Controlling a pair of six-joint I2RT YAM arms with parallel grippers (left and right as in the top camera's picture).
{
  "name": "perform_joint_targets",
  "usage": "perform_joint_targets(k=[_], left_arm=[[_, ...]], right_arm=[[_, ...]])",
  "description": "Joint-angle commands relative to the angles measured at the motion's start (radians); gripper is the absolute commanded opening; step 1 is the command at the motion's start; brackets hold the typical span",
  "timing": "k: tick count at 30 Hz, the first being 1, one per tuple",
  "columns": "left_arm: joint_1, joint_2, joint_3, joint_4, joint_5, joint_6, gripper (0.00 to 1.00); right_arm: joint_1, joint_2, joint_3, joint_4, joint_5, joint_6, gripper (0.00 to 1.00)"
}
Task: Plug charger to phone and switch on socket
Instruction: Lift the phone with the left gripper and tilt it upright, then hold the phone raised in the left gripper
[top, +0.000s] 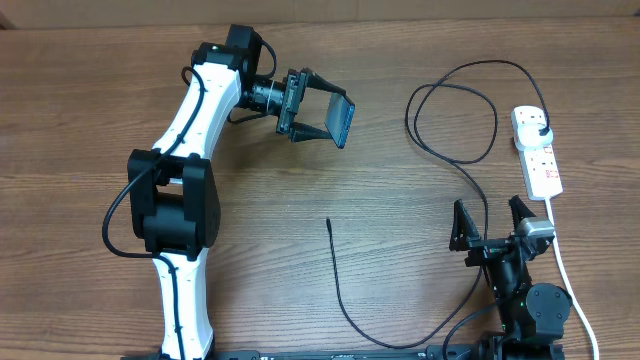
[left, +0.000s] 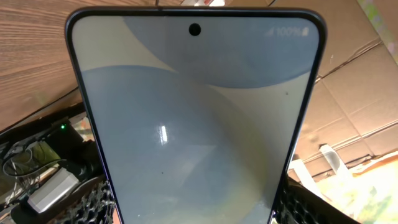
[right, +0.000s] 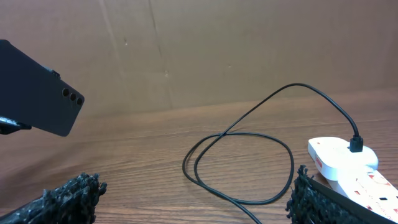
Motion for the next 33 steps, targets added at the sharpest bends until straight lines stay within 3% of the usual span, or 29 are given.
perform_joint_targets(k=[1, 33], left_arm=[[0.018, -0.053, 0.034, -0.003, 0.076, -0.001, 0.04], [0.091, -0.053, 0.034, -0.003, 0.117, 0.000, 0.04]], right_arm=[[0.006, -0.011, -0.010, 0.003, 0.006, 0.000, 1.00], [0.006, -0.011, -0.010, 0.003, 0.006, 0.000, 1.00]])
